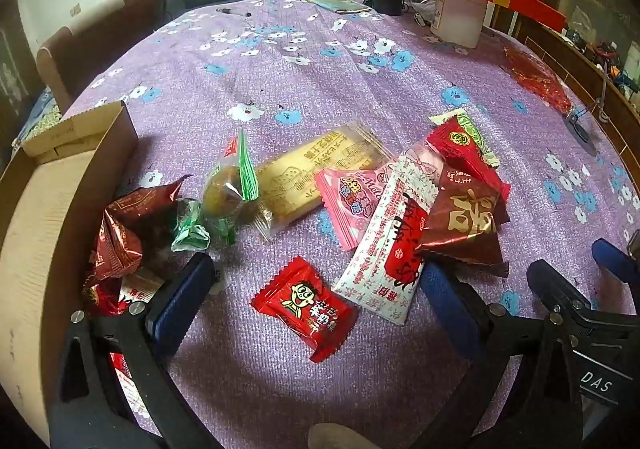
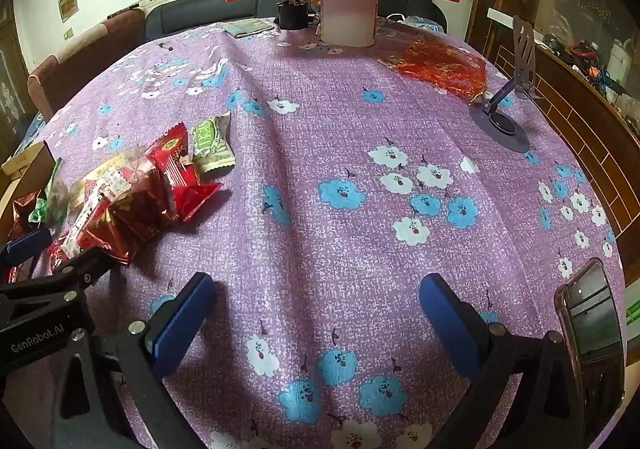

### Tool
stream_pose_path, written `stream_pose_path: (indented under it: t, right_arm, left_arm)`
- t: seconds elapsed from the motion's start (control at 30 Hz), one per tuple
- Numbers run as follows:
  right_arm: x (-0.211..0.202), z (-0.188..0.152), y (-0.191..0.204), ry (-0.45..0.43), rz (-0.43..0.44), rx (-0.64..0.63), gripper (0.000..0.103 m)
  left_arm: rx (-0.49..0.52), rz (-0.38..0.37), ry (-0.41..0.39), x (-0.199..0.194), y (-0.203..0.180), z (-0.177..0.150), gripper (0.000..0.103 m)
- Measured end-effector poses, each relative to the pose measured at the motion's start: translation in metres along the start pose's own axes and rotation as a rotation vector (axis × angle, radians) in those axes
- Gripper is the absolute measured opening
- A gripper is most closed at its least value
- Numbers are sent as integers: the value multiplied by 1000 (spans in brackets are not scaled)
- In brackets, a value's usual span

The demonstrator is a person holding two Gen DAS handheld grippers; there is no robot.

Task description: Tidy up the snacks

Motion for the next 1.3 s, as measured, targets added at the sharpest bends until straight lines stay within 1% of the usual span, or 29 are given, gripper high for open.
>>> stream_pose_path:
  t: [1.07, 1.2, 1.3]
  right_arm:
    - [-1, 0, -1, 1, 2, 2, 103]
    - [-2, 0, -2, 2, 5, 4, 103]
    - [-3, 0, -2, 45, 28, -1, 103]
  left_arm:
    - [-4, -2, 2, 0, 1, 0, 103]
    - [23, -10, 44, 1, 1, 3, 103]
    - [56, -24, 72, 0, -1, 1, 103]
Point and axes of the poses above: each gripper's, at about its wrist camera, not at the fingertips, and x roughly the way its jaws point, y to its left, z to its top, the point moved 1 cm from there along x, roughly the way its jaws point, and after that the axes turned 10 degrees about -x, right-handed, at the moved point
